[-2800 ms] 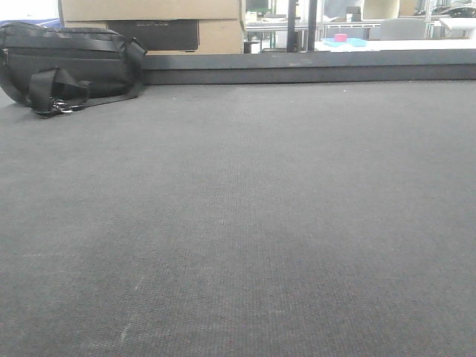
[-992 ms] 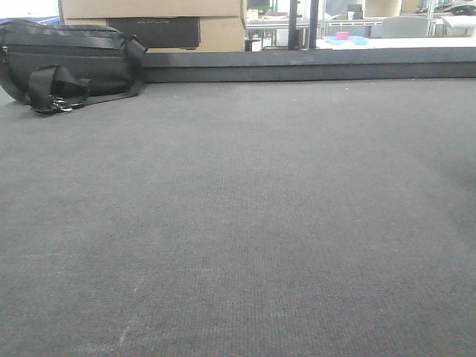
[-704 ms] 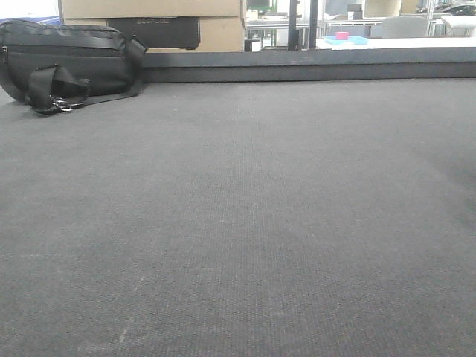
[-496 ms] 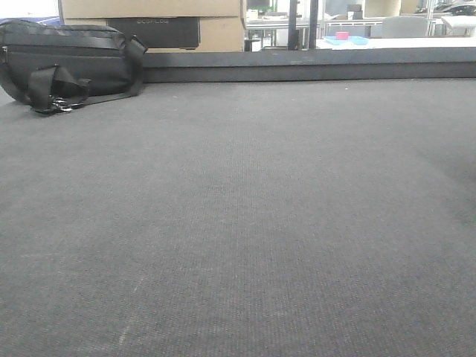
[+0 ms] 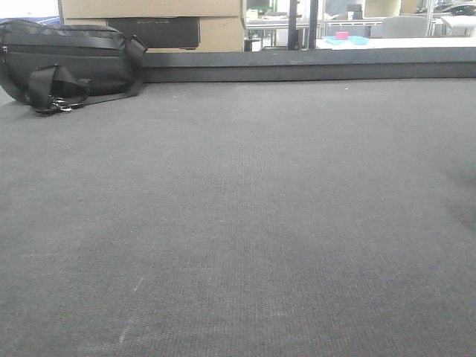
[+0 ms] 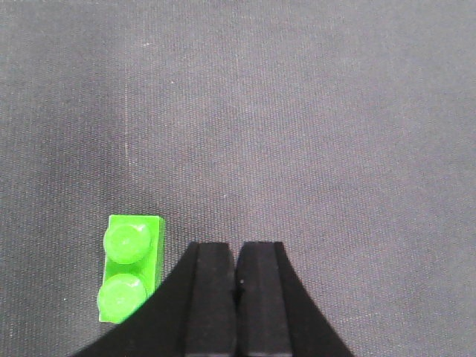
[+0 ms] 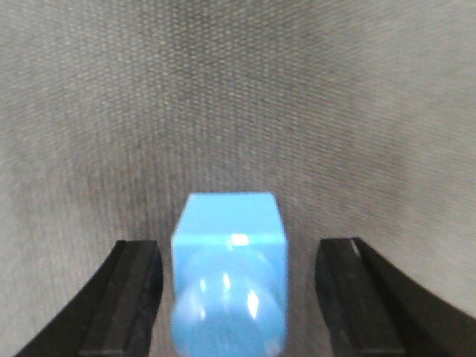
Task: Grab block from conveyor and place in blue bin
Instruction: 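Close the right gripper around the light-blue block, then move the left gripper over the green block and close on it, then lift both held blocks up off the conveyor belt, then drive the base away from the conveyor holding both blocks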
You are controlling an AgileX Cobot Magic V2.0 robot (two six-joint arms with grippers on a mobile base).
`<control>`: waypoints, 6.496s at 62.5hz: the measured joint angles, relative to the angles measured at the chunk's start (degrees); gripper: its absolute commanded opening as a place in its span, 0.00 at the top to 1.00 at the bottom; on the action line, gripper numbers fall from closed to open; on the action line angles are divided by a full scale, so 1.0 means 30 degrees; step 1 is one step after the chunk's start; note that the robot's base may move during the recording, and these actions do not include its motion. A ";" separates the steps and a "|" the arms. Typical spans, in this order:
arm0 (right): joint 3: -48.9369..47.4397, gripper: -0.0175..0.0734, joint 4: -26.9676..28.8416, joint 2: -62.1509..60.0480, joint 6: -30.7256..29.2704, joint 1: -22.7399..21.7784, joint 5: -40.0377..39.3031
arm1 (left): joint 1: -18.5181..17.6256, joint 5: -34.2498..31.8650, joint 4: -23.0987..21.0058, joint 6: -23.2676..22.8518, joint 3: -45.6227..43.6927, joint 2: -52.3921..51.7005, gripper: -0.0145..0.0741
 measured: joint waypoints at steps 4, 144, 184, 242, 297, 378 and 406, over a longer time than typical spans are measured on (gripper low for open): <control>0.0000 0.44 0.0038 0.0292 0.0000 0.0000 -0.0081 | 0.0000 0.0000 0.0000 0.0000 0.0000 0.0000 0.96; -0.4220 0.98 0.2754 -0.4896 0.0045 0.0000 -0.1863 | 0.2510 0.0162 0.1260 0.3144 -0.0069 0.8179 0.96; -0.4113 0.98 0.2799 -0.8178 -0.1816 0.0000 -0.4219 | 0.2498 -0.3154 -0.3910 0.3144 -0.2149 0.0547 0.96; 0.6380 0.98 0.2874 -2.1580 -0.2362 0.0000 -1.3344 | 0.2498 -1.2988 -0.4654 0.3144 0.9262 -1.9059 0.96; 0.6380 0.98 0.2888 -2.1846 -0.2362 0.0000 -1.3344 | 0.2498 -1.2988 -0.4654 0.3144 0.9262 -1.9521 0.96; 0.6380 0.98 0.2888 -2.1846 -0.2362 0.0000 -1.3344 | 0.2498 -1.2988 -0.4654 0.3144 0.9262 -1.9521 0.96; 0.6380 0.98 0.2888 -2.1846 -0.2400 0.0000 -1.3344 | 0.2498 -1.2988 -0.4654 0.3144 0.9262 -1.9550 0.96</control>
